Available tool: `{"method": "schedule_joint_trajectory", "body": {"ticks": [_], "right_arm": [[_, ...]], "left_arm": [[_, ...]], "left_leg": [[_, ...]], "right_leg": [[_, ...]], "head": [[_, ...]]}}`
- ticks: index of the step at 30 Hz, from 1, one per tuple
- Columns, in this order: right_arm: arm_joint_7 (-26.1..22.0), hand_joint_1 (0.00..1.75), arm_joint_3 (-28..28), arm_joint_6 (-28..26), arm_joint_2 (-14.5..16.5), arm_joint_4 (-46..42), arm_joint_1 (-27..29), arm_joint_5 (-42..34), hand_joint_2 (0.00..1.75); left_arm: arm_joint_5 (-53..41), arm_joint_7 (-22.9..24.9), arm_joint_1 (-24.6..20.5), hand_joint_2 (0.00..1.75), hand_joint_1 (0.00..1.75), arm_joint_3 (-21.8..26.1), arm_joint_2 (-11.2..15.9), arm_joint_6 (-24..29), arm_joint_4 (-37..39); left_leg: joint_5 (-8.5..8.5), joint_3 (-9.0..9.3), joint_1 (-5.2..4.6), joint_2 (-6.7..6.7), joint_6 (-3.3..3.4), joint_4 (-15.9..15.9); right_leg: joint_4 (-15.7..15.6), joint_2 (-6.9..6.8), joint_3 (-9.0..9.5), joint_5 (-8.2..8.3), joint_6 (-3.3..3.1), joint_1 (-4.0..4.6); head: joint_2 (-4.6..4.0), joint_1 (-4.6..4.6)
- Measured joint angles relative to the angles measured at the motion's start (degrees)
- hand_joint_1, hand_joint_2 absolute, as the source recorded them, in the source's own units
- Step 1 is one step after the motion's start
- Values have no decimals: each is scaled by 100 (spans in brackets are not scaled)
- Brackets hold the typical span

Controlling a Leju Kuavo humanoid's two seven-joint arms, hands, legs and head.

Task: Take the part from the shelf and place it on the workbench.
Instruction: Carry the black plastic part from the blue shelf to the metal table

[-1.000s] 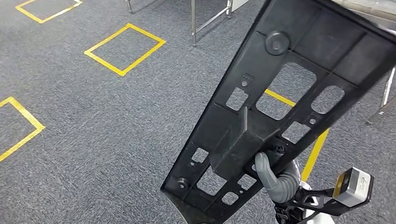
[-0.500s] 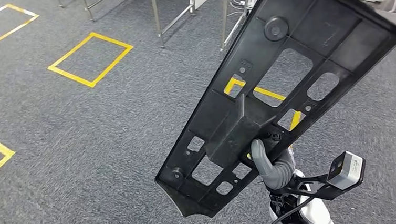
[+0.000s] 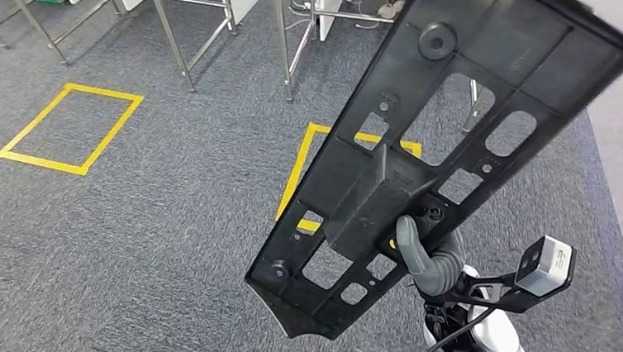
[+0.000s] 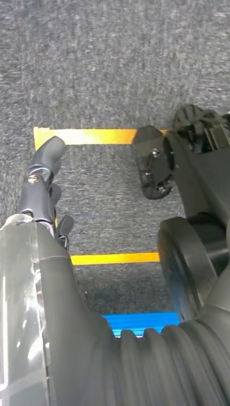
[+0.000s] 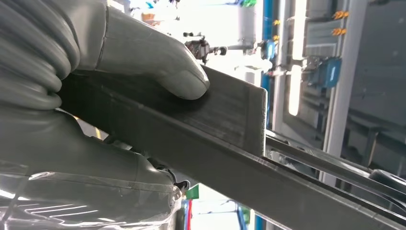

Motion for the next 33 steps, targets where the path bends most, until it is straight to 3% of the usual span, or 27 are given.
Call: {"method": "schedule_joint_trajectory", "body": {"ticks": [1,3,5,7,8,9,10,12,15,17,19,21,22,23,24,26,27,29,31,33], "right_arm": [[0,175,-11,4,0,-8,24,-1,175],[-2,175,-30,21,-1,-30,51,-2,175],[-5,175,-35,40,-1,-36,71,-3,175],[-6,175,-35,57,-1,-29,97,-4,175],[-7,175,-35,64,-1,-25,105,-4,175],[-7,175,-35,70,-1,-22,107,-4,175],[-10,175,-35,75,-1,-21,106,-4,175],[-33,175,-37,78,2,-20,98,-3,175],[-70,175,-60,85,5,-16,92,0,175],[-74,175,-74,97,8,-15,91,1,175],[-79,175,-78,111,17,-11,80,1,175],[-81,175,-79,127,26,3,72,0,175],[-80,175,-79,133,28,14,75,0,175],[-80,175,-79,138,28,26,77,0,175],[-79,175,-79,142,28,36,77,0,175],[-88,175,-79,146,29,49,77,0,175],[-98,175,-79,146,30,53,75,1,175],[-122,175,-79,145,32,63,81,5,175],[-144,175,-79,144,33,69,93,11,175],[-164,175,-80,144,33,73,99,17,175]], "left_arm": [[4,-8,-12,175,0,0,-2,1,1],[15,-27,-32,175,0,0,-5,4,3],[35,-42,-18,175,0,0,-1,7,5],[60,-51,9,175,0,1,3,3,6],[71,-56,16,175,0,1,4,-7,7],[80,-63,18,175,0,2,5,-22,7],[96,-70,16,175,0,2,5,-57,7],[136,-88,6,175,0,8,7,-189,7],[221,-104,-16,175,0,38,9,-459,5],[261,-110,-31,175,0,66,17,-567,5],[270,-122,-25,175,0,90,31,-611,7],[273,-128,19,175,0,102,43,-625,7],[274,-128,45,175,0,107,48,-627,7],[276,-128,64,175,0,114,51,-631,7],[279,-129,73,175,0,123,52,-638,6],[291,-131,78,175,0,139,60,-663,7],[299,-135,77,175,0,143,66,-679,7],[310,-141,78,175,0,149,75,-705,7],[314,-148,81,175,0,154,75,-714,7],[316,-154,82,175,0,157,76,-713,7]], "left_leg": [[14,17,5,70,33,-34],[41,51,25,222,96,-100],[30,62,12,387,129,-110],[9,64,6,561,128,-108],[-3,71,8,643,119,-107],[-16,86,9,705,105,-106],[-33,106,10,755,84,-105],[-70,138,-7,818,25,-99],[-106,174,-11,876,-83,-109],[-158,153,17,799,-152,-8],[-350,-117,43,619,-181,532],[-592,-611,46,505,-187,1363],[-605,-811,46,486,-189,1632],[-501,-914,44,475,-184,1689],[-281,-894,42,470,-169,1500],[224,-622,24,451,-114,730],[323,-455,8,438,-90,362],[229,-260,-25,421,-44,33],[138,-111,-24,423,10,-99],[79,93,-6,422,68,-225]], "right_leg": [[16,-33,-15,-12,34,5],[311,-341,-160,-196,92,27],[1031,-689,-523,-552,143,4],[1578,-781,-816,-705,193,-44],[1544,-805,-806,-622,211,-66],[1279,-837,-671,-452,222,-84],[857,-895,-443,-250,224,-95],[154,-990,-56,-21,184,-75],[-43,-980,40,-36,64,-21],[-102,-936,98,-85,-38,-32],[-156,-900,193,-149,-143,-52],[-149,-861,283,-228,-198,-33],[-142,-831,339,-275,-207,-21],[-136,-796,407,-322,-204,-8],[-132,-765,490,-377,-193,1],[-137,-718,677,-504,-152,13],[-144,-696,746,-569,-123,16],[-179,-673,827,-630,-47,15],[-97,-675,842,-565,30,6],[369,-723,618,-406,86,-4]], "head": [[-1,1],[-1,3],[0,5],[1,5],[1,5],[0,5],[-1,5],[-1,5],[0,5],[0,4],[0,3],[0,2],[1,2],[1,2],[1,2],[-1,3],[-1,2],[1,2],[1,3],[1,4]]}}
